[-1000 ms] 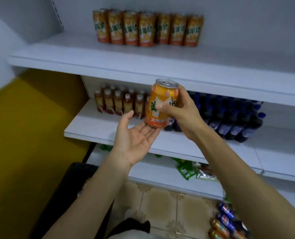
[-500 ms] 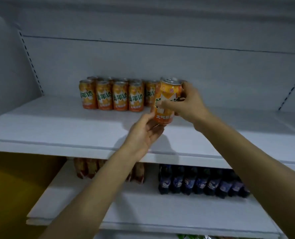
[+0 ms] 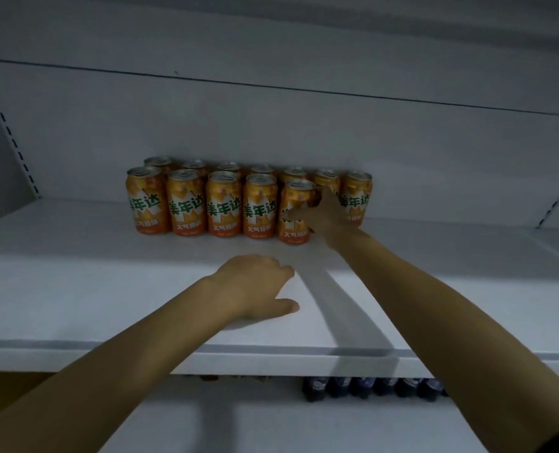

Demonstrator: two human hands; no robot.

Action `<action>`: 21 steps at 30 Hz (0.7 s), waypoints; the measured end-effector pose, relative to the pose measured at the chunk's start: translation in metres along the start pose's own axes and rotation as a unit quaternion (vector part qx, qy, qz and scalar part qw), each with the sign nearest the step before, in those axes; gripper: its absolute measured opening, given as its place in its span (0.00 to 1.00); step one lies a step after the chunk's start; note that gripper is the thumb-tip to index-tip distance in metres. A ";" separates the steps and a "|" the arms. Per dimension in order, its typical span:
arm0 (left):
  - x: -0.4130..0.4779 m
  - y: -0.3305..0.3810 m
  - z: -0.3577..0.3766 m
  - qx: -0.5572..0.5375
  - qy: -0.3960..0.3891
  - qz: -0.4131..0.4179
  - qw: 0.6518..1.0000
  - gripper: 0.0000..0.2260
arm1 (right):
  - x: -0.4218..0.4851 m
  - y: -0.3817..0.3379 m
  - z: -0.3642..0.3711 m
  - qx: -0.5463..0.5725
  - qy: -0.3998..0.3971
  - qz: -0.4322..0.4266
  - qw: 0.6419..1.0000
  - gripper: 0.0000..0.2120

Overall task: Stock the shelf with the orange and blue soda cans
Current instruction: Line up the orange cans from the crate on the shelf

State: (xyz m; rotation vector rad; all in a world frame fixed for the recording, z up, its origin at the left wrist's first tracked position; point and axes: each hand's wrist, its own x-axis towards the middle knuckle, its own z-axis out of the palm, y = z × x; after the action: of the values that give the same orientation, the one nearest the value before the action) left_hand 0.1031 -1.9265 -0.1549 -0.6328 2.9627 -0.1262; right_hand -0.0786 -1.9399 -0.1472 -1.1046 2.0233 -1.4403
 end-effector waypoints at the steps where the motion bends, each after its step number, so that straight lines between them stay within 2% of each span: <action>1: 0.000 -0.001 0.001 0.010 0.000 0.006 1.000 0.24 | 0.000 0.002 0.002 0.006 0.009 -0.010 1.000 0.38; 6: 0.002 -0.002 0.006 0.043 0.016 0.024 0.999 0.22 | -0.017 0.028 0.017 -0.066 0.067 -0.083 0.992 0.40; 10: 0.005 -0.003 0.009 0.046 0.014 0.031 0.998 0.23 | -0.017 0.031 0.023 -0.086 0.079 -0.072 0.990 0.35; 18: 0.002 -0.009 0.010 -0.002 0.025 0.026 0.999 0.21 | -0.018 0.021 0.013 -0.150 0.044 -0.022 0.987 0.38; 21: 0.000 -0.009 0.007 0.008 0.044 0.015 0.999 0.20 | -0.039 0.011 -0.002 -0.223 -0.021 -0.013 0.974 0.37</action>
State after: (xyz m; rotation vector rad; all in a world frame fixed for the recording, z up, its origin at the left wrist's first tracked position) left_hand 0.1070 -1.9349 -0.1607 -0.5970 3.0510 -0.1812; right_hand -0.0607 -1.9062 -0.1611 -1.3251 2.3758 -0.9822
